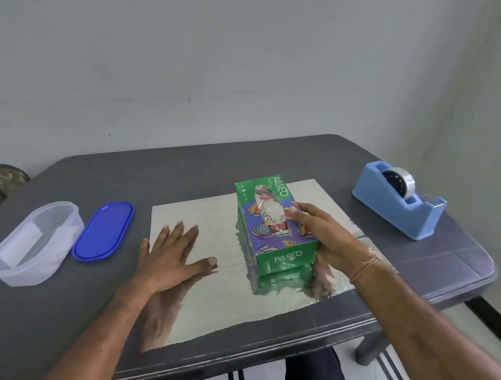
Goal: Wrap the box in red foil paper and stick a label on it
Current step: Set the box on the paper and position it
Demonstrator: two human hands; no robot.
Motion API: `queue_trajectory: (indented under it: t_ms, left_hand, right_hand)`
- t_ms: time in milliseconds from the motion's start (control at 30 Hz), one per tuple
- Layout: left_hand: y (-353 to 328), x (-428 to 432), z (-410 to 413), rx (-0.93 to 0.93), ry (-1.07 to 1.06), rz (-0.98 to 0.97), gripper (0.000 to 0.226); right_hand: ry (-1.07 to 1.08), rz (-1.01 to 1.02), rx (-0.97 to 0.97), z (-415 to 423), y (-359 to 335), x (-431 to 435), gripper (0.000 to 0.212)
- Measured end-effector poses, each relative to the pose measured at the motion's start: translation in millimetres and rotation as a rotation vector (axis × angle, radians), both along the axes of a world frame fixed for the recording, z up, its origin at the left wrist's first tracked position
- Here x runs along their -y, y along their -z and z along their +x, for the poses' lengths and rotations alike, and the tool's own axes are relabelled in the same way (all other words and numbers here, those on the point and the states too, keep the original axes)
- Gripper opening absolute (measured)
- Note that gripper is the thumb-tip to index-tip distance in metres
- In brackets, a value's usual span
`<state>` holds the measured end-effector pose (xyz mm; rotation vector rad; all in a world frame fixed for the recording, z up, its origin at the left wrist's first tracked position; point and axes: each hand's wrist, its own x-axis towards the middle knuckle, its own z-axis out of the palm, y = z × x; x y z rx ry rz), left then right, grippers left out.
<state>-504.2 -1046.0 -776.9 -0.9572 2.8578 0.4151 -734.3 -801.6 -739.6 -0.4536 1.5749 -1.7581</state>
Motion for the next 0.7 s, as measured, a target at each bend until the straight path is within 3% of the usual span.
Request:
queue_trajectory:
  t_ms: [200, 333, 500, 700]
  left_hand:
    - [2, 15, 6, 0.013, 0.027, -0.013, 0.120]
    - [-2, 15, 6, -0.006, 0.023, -0.026, 0.123]
    - [2, -21, 1, -0.191, 0.009, -0.091, 0.117]
    - [21, -12, 19, -0.112, -0.027, -0.182, 0.098]
  right_hand:
    - [-0.002, 0.067, -0.150, 5, -4, -1, 0.036]
    - [-0.083, 0.111, -0.306, 6, -9, -3, 0.041]
    - [-0.148, 0.141, -0.291, 9, -4, 0, 0.043]
    - [-0.212, 0.182, -0.302, 12, -6, 3, 0.048]
